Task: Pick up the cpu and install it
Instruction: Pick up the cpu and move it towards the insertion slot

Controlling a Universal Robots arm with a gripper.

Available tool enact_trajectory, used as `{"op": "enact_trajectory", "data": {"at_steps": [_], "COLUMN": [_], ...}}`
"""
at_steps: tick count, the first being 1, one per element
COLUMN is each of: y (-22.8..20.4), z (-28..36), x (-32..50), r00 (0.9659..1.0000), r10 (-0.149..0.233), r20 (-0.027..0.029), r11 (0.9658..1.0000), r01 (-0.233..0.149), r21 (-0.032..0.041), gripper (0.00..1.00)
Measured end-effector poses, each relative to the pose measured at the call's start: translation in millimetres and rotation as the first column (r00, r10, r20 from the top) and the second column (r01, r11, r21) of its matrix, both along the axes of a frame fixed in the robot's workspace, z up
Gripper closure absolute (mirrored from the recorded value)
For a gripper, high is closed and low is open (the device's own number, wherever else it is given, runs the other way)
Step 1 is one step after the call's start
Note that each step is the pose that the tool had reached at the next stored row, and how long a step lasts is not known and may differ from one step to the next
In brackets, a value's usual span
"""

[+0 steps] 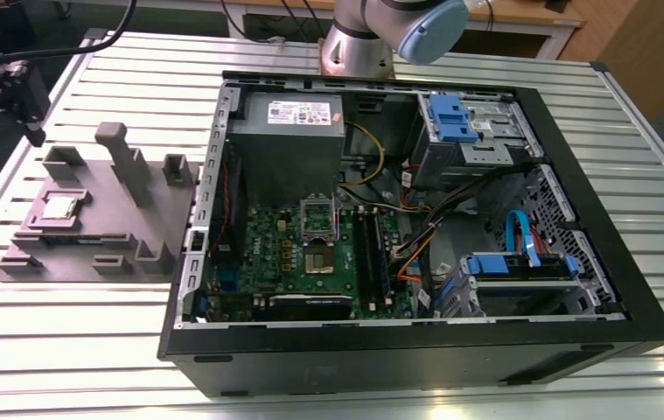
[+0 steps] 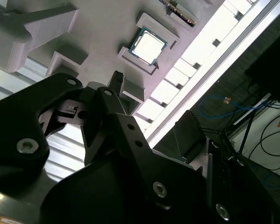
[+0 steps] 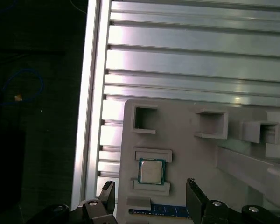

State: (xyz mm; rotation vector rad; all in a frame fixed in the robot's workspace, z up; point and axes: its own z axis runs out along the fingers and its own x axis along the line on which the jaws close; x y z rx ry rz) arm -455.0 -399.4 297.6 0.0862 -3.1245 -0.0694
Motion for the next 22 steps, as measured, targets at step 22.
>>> {"op": "enact_trajectory", "data": {"at_steps": [22], "y": [0.0], "z": [-6.6], "x": [0.0], "r00": [1.0], "r10": [0.0], "r20": [0.0], "r11": [1.0], "r01": [0.0], "r21": [0.0], "gripper": [0.29]}}
